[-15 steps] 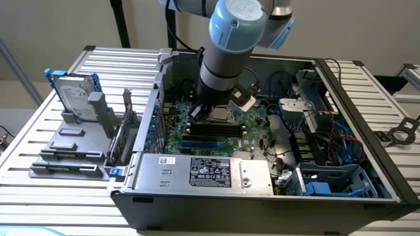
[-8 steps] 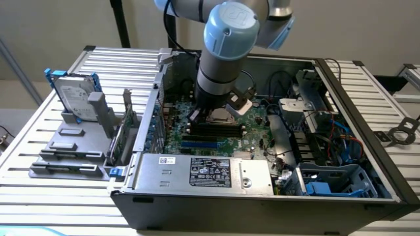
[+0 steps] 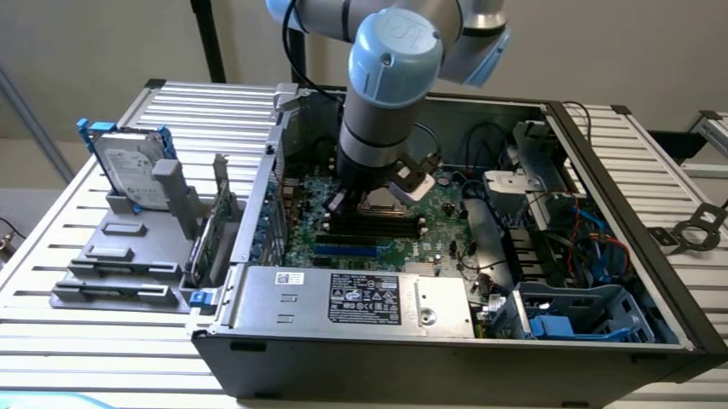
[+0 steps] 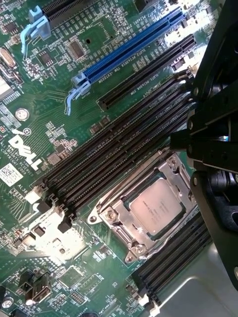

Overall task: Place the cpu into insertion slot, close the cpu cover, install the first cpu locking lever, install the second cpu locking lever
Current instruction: 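Install the second cpu locking lever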

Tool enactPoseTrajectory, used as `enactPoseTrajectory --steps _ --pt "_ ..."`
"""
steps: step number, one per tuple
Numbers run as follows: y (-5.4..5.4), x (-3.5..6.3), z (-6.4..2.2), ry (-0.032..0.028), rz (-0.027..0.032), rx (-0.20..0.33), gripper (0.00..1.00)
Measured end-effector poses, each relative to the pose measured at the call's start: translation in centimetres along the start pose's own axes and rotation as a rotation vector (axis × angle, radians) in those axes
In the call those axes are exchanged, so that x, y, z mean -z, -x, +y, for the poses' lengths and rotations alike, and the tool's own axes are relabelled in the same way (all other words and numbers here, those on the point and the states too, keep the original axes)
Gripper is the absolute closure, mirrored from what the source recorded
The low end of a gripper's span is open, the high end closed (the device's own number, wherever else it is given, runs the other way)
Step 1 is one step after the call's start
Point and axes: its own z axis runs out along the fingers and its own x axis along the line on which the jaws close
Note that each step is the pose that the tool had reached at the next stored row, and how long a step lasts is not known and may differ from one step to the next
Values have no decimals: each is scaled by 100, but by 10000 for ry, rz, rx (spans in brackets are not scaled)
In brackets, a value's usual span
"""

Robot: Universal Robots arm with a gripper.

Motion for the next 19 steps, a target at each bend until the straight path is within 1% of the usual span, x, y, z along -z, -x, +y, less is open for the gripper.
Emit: enactPoseTrajectory --steps 11,13,19 --pt "-9 -35 -43 8 3 2 89" --pt "-11 -41 -46 18 -13 1 89" --pt "-13 -33 -49 80 -94 -9 89"
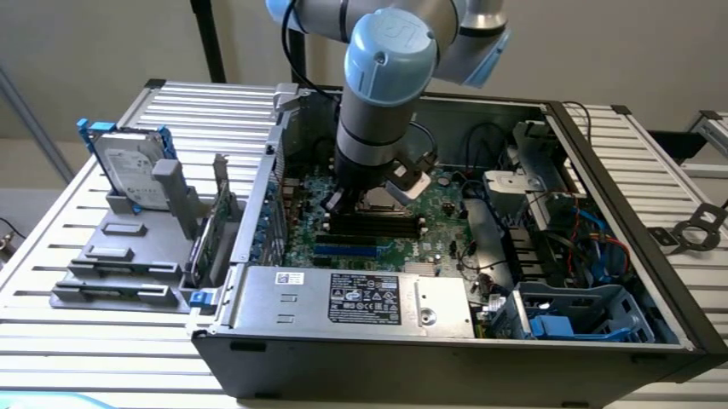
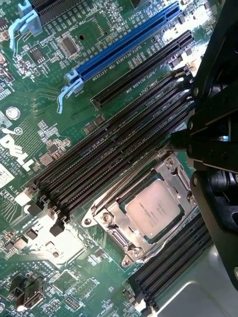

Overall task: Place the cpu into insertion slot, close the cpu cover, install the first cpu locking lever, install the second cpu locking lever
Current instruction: 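Install the second cpu locking lever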

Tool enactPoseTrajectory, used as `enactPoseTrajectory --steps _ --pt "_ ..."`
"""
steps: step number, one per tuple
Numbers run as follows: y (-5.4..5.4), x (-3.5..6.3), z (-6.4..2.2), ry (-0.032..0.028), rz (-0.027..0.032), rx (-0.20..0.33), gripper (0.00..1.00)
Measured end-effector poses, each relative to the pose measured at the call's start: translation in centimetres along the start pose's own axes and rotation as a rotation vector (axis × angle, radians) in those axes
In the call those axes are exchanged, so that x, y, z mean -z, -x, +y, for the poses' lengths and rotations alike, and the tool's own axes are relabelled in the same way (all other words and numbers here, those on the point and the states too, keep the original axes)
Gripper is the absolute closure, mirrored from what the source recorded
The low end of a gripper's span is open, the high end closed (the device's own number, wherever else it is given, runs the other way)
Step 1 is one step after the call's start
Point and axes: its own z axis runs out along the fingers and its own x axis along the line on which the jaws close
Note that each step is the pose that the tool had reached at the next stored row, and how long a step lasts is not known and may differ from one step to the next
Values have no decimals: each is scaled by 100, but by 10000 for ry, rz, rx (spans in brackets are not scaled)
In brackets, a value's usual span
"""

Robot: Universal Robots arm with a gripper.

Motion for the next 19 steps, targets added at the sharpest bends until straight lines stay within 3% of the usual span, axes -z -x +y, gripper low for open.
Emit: enactPoseTrajectory --steps 6,14,19 --pt "-4 122 -46 -3 -9 -1 89" --pt "27 176 -186 -2 -13 8 89" --pt "24 180 -191 -3 -12 8 89"
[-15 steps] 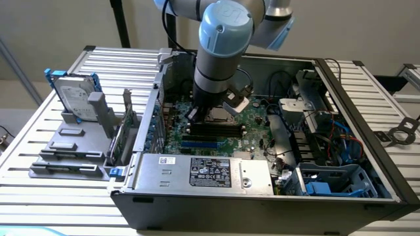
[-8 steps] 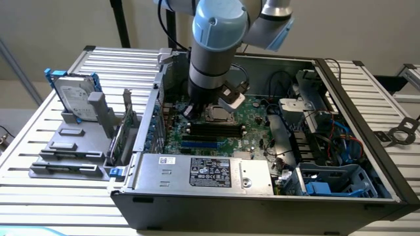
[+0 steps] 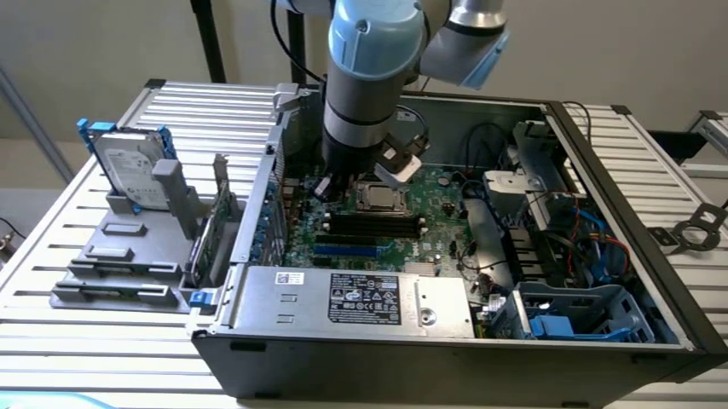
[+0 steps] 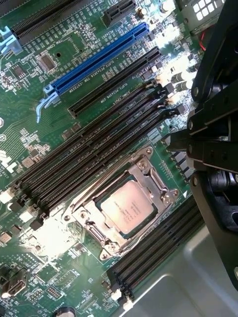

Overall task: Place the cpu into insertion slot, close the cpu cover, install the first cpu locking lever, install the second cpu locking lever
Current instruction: 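Install the second cpu locking lever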

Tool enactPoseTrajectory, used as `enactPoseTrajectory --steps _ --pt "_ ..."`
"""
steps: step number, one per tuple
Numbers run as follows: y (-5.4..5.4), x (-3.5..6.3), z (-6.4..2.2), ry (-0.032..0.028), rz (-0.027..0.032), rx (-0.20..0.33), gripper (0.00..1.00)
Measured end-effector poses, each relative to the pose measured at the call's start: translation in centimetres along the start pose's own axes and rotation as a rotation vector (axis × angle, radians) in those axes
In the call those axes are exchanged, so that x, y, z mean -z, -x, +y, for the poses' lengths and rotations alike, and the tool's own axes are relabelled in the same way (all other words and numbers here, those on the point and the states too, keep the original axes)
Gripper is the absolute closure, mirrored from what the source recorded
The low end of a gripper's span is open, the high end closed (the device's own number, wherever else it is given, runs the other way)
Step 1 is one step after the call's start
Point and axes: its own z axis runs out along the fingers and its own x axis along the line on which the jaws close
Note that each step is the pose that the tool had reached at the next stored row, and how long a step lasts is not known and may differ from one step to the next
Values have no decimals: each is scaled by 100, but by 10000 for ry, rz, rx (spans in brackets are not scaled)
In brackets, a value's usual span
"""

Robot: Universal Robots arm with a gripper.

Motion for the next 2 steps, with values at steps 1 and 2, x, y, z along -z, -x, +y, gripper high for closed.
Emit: enactPoseTrajectory --steps 1,2 --pt "0 0 0 0 0 0 89" --pt "0 0 0 0 0 0 89"
